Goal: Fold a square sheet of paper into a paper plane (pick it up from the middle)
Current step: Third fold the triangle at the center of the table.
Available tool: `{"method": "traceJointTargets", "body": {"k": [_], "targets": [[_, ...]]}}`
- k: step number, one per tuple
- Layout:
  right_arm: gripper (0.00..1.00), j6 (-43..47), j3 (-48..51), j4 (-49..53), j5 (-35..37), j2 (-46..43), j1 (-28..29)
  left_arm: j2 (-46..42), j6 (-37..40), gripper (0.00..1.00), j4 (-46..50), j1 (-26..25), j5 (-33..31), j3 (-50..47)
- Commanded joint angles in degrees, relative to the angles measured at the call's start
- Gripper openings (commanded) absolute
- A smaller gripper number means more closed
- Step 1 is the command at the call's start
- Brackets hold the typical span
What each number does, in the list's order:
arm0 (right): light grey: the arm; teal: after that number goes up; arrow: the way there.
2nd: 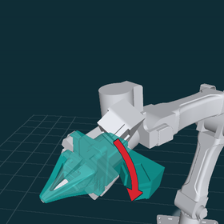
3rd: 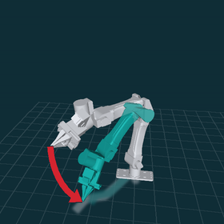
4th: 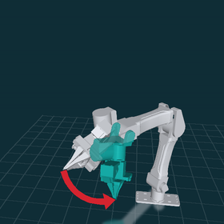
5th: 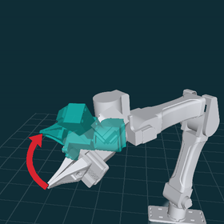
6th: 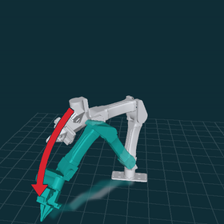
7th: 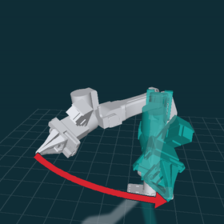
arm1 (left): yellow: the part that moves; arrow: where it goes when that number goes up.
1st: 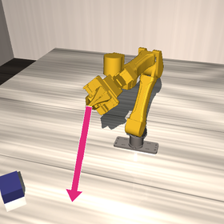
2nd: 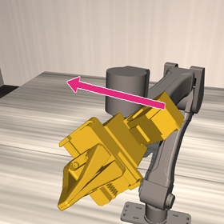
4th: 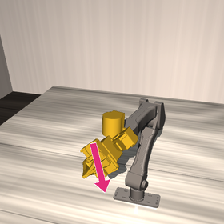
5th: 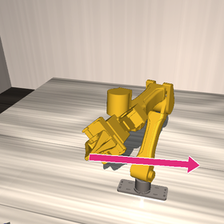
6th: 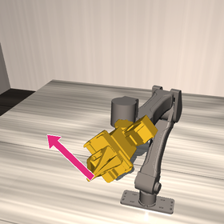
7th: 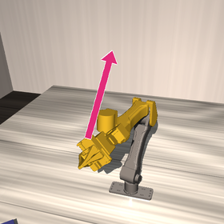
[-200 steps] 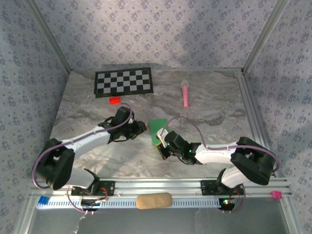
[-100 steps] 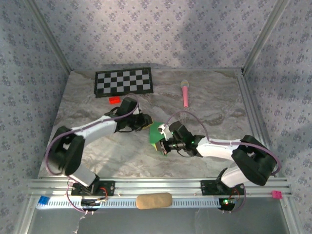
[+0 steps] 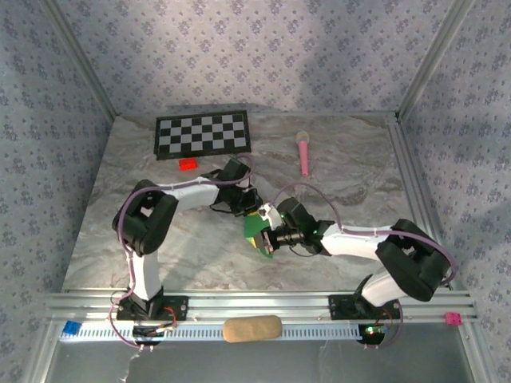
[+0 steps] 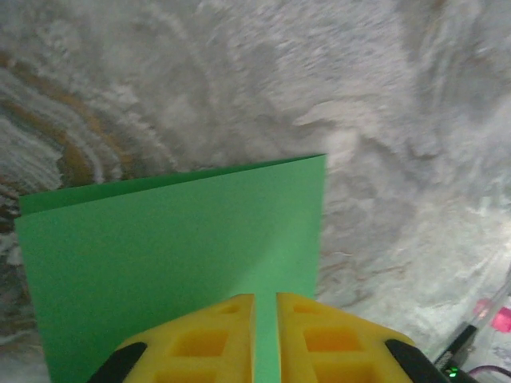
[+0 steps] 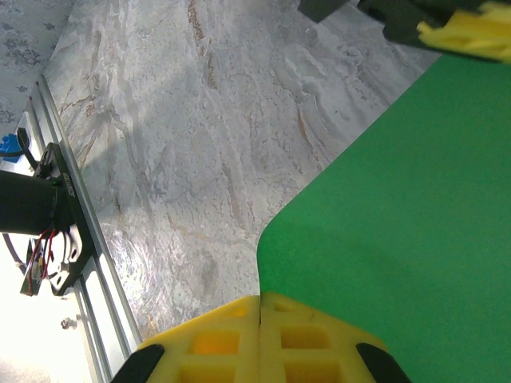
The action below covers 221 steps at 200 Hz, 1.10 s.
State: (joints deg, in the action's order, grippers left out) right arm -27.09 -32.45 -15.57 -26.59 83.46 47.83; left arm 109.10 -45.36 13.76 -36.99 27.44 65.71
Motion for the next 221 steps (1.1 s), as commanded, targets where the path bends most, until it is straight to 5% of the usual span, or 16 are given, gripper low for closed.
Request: {"method": "traceJointTargets", "body": {"k": [1,221], "targets": [[0.00,-1.1,0.5,-1.1,-1.6,1.1,-0.4,2.0,3.1,0.15,4.0,-0.1,-0.9,1.9],[0.00,-0.8,2.9,0.2,1.2,2.0,-7.2,3.5,3.5,0.11,5.3,-0.5,-3.8,0.1]]}}
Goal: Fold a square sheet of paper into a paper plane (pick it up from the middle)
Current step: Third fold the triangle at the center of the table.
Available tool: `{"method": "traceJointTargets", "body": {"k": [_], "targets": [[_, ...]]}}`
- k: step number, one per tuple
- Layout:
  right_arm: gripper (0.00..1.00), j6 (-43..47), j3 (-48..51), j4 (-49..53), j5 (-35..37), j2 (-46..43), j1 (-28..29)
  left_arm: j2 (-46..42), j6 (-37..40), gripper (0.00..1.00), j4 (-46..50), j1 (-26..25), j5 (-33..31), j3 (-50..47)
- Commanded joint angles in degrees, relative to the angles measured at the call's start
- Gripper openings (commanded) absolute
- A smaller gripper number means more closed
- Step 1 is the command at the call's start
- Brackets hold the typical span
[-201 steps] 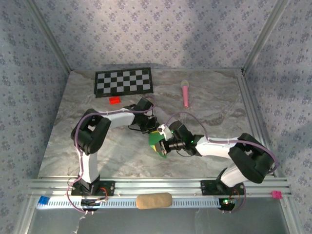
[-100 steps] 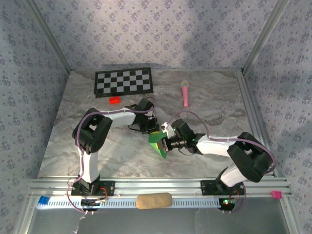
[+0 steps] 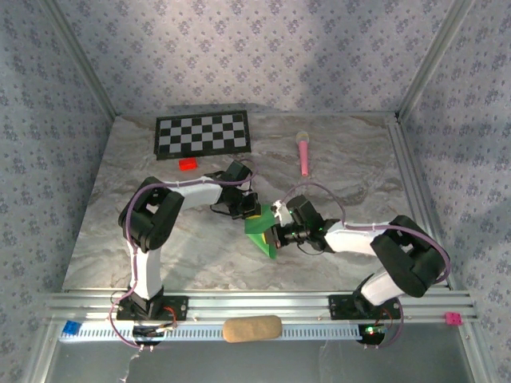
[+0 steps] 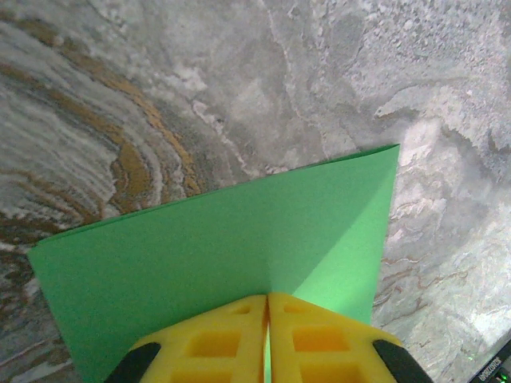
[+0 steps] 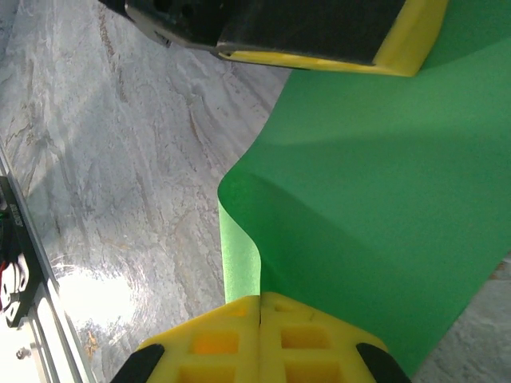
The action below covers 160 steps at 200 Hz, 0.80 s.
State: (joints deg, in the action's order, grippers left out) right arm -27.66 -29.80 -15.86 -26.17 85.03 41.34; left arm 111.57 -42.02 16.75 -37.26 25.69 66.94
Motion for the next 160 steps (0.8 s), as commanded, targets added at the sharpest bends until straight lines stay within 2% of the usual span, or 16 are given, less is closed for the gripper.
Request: {"method": "traceJointTargets", "body": {"k": [1,160], "targets": [[0.00,-0.3,0.2,0.5,0.7,0.4,-0.7,1.1,0.1,0.11,2.3,-0.3,-2.0,-1.1],[0.00,2.7,-2.9,1.8,-1.4,4.9,-3.3,3.0,2.2,0.10,3.6,-0.3,-1.9,0.5]]}}
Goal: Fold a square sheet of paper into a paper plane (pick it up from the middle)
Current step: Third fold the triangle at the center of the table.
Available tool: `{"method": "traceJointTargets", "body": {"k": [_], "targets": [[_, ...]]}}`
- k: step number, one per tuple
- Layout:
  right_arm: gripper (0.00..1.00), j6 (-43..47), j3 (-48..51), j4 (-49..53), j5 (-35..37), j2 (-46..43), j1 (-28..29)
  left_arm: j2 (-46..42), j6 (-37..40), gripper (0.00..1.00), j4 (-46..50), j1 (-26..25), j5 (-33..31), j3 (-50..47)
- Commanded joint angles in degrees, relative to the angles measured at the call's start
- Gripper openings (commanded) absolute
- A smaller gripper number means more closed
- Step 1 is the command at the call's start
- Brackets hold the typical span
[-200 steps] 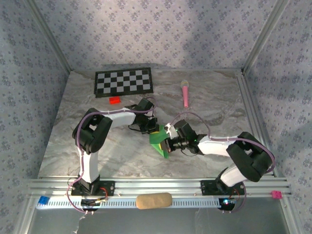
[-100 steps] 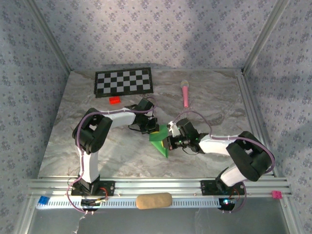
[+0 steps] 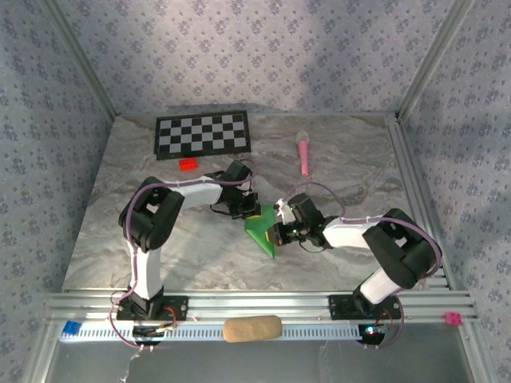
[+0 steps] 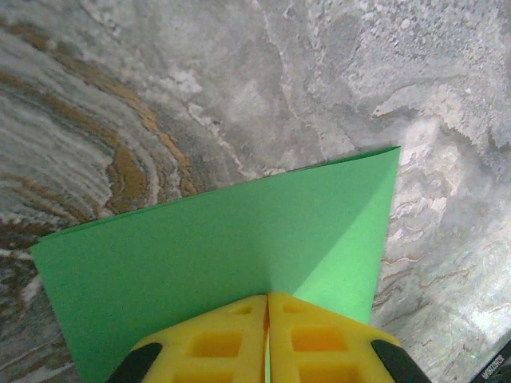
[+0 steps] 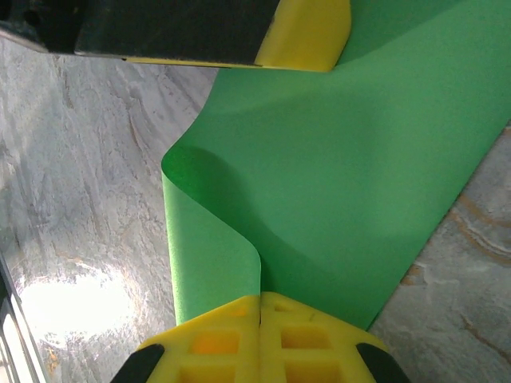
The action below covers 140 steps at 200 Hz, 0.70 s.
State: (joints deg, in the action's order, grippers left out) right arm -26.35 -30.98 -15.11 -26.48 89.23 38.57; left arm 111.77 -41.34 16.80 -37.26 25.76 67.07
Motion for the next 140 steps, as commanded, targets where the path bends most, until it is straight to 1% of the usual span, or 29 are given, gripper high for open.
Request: {"method": "traceJointTargets", "body": {"k": [1,140], "targets": [[0.00,1.4,-1.7,1.0,-1.2,0.7,-0.5,2.8,1.5,0.10,3.6,-0.3,-1.9,0.3],[0.00,2.2,-2.1,3.0,-0.6,0.7,-1.5,2.9,1.3,0.09,3.8,-0.4,-1.8,0.6]]}}
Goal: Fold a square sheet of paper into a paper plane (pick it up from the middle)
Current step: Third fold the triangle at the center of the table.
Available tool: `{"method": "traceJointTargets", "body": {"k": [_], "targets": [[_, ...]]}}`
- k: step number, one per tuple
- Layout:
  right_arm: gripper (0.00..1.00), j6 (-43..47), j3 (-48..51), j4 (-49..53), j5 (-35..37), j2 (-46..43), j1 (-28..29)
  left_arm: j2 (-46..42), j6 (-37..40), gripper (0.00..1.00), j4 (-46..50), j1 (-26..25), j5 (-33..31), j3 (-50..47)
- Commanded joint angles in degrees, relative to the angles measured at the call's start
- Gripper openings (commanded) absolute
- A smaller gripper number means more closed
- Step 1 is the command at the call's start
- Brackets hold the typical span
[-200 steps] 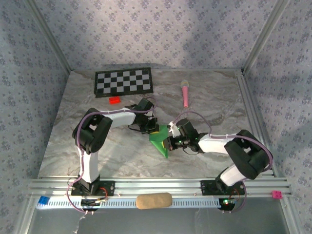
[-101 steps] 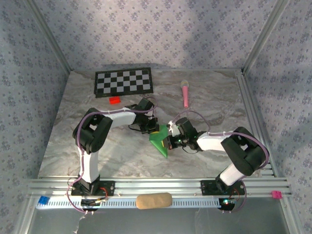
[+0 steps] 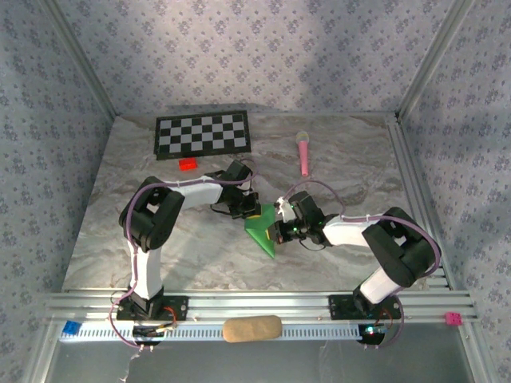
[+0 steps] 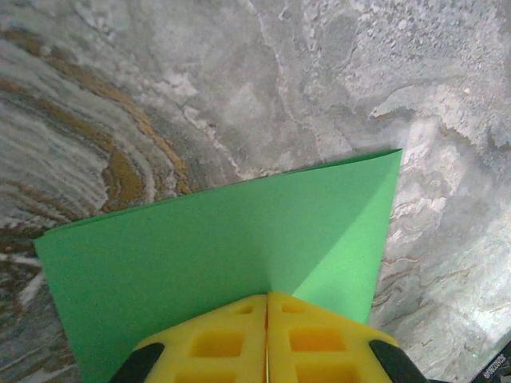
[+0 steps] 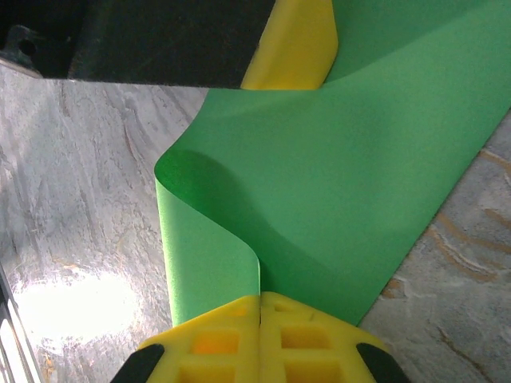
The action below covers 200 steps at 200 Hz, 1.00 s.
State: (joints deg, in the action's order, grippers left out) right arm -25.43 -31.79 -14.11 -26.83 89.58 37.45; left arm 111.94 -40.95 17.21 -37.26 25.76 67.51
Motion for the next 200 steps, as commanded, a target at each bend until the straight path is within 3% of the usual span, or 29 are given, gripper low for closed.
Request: {"method": "traceJointTargets", "body": {"k": [1,200], "targets": [[0.00,1.3,-1.3,2.0,-0.3,0.4,-0.4,2.7,0.8,0.09,3.4,-0.4,-1.9,0.2],[0.00,1.5,-1.9,3.9,1.9,1.3,-0.4,3.0,0.6,0.09,3.3,-0.8,-1.9,-0.1]]}}
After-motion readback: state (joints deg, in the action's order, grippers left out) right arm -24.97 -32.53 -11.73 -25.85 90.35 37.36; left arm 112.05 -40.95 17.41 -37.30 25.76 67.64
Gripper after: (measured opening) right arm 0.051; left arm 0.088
